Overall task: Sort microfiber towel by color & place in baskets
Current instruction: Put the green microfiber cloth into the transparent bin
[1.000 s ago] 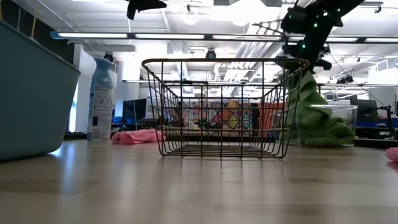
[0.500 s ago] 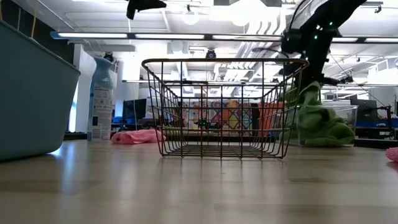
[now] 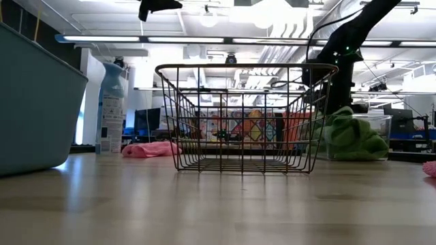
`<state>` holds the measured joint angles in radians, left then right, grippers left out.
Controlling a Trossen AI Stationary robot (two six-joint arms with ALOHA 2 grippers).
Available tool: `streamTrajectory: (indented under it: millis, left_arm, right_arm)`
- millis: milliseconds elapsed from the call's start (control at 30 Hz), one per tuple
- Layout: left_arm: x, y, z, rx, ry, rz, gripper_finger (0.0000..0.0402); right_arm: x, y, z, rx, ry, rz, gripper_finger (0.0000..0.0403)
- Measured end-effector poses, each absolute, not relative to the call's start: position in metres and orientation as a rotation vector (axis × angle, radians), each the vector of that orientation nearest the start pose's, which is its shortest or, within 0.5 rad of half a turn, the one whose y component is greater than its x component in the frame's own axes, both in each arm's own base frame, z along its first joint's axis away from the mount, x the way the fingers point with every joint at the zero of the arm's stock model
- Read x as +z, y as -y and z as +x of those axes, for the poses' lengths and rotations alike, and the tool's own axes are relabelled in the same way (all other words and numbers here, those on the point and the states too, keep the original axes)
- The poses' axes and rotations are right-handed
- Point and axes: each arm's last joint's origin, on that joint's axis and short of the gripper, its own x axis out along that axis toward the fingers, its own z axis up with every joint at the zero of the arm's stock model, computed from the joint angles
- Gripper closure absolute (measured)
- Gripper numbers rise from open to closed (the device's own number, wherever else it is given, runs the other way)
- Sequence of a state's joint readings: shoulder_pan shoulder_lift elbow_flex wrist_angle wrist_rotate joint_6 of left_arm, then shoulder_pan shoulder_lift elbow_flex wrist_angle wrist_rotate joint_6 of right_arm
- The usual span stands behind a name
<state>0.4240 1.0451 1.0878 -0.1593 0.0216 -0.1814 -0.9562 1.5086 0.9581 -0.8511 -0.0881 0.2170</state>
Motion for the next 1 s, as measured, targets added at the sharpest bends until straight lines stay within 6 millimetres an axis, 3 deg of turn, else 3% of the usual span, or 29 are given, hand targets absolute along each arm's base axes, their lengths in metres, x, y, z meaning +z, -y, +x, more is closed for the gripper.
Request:
streamTrajectory:
  millis: [333, 567, 700, 1000]
  left_arm:
    - [0.391, -0.092, 0.206, 0.411, -0.078, -0.204, 0.0257]
    - [0.391, -0.092, 0.206, 0.411, -0.078, -0.204, 0.0257]
    - [0.391, -0.092, 0.206, 0.411, -0.078, -0.204, 0.0257]
    - [0.391, -0.092, 0.206, 0.411, -0.079, -0.204, 0.0257]
  right_arm:
    - [0.178, 0.216, 0.156, -0.821, -1.260, 0.897, 0.0403]
    - [0.179, 0.216, 0.155, -0.828, -1.257, 0.888, 0.0394]
    - [0.189, 0.214, 0.153, -0.860, -1.250, 0.841, 0.0353]
    - [0.232, 0.211, 0.147, -0.913, -1.296, 0.716, 0.0210]
